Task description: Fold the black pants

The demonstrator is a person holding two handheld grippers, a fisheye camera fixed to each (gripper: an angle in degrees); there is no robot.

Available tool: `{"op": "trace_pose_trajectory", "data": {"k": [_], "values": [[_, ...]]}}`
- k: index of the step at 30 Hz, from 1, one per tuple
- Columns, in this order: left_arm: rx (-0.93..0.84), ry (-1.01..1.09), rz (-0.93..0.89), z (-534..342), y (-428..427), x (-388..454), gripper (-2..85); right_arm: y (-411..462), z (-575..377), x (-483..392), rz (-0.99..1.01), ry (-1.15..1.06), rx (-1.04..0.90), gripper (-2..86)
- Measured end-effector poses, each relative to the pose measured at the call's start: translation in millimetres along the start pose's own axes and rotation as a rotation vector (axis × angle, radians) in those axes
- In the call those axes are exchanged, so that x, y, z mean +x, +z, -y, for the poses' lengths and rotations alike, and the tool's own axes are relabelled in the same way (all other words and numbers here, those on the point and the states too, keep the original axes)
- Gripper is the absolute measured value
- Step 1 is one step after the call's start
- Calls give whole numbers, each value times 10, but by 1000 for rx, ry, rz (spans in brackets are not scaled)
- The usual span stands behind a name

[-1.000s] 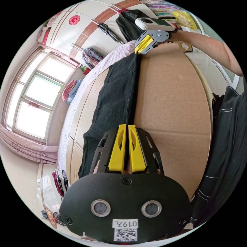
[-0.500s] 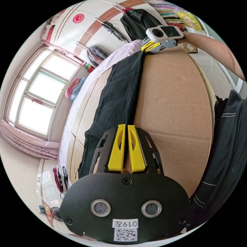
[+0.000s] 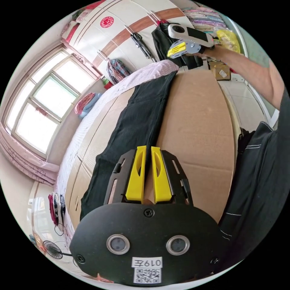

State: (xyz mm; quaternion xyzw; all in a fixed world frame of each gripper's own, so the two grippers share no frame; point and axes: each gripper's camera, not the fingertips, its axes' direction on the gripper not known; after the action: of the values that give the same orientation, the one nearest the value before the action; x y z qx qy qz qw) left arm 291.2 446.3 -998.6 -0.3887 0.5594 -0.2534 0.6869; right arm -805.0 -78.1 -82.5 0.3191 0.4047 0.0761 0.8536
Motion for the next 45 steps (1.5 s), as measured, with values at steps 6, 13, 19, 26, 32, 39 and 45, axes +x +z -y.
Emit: {"op": "trace_pose_trajectory", "data": {"k": [6, 13, 19, 26, 32, 39, 45], "values": [[47, -212, 61, -552, 100, -738, 9, -111, 1139, -43, 570, 15, 263, -10], [-4, -328, 119, -1101, 636, -1575, 20, 428, 2386, -242, 1080, -157, 345, -9], [-23, -241, -68, -1403, 1384, -2592, 61, 1028, 3523, -695, 1327, -533, 199, 0], [-38, -188, -421, -1627, 2602, -3636, 65, 1465, 4702, -1369, 1460, -787, 25, 79], [-49, -135, -571, -1686, 3356, -3953, 61, 1830, 5326, -1853, 1562, -908, -76, 78], [-114, -32, -657, -1642, 3954, -4090, 48, 2158, 5900, -2200, 1675, -1003, -206, 80], [-144, 5, -687, -1581, 4246, -4095, 19, 2226, 6266, -2434, 1672, -1080, -247, 42]]}}
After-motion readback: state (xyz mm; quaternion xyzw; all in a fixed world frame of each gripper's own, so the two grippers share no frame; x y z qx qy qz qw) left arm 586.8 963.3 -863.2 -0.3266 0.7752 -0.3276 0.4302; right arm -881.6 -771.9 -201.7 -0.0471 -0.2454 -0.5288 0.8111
